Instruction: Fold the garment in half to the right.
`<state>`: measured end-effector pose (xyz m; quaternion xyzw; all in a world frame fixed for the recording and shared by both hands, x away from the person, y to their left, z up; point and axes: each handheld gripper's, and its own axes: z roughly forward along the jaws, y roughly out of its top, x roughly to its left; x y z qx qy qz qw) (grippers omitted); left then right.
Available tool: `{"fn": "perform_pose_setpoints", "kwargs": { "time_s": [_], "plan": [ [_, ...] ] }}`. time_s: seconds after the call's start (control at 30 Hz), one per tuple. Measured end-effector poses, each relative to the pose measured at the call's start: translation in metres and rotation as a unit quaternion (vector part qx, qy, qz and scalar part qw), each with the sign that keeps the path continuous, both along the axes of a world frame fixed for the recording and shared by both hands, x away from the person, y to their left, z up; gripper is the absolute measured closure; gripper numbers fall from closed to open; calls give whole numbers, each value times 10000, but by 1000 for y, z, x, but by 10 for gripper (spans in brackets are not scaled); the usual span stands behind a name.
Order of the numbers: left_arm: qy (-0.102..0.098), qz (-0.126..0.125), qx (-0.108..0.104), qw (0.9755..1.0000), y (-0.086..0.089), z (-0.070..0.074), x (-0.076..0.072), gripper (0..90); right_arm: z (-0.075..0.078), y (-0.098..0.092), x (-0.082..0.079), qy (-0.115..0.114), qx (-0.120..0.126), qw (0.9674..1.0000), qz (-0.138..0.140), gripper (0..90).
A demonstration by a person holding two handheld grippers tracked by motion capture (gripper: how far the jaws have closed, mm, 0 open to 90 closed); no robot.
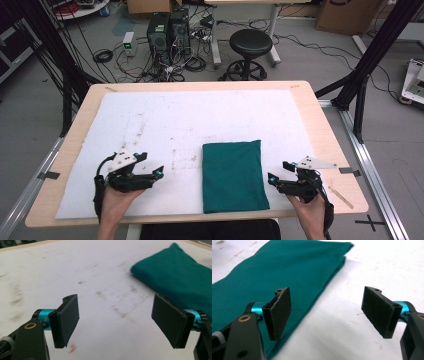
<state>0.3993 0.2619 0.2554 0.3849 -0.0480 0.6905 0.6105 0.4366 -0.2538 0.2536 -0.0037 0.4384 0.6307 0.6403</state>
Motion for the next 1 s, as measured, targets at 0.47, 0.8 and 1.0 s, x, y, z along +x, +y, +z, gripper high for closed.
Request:
{"fn": "perform_pose_setpoints", "kwargs": {
  "time_s": [0.47, 0.8, 1.0],
  "plan": [
    [-111, 60, -941, 9955, 79, -9, 7, 222, 8, -21, 2, 27, 301, 9994, 146, 256],
    [-82, 44, -1100, 9939, 95, -13, 8, 223, 7, -28, 1, 30, 432, 9989, 184, 257],
    [-72, 58, -1087, 9940, 93, -12, 9, 223, 4, -32, 0, -12, 461, 9987, 195, 258]
  ]
}}
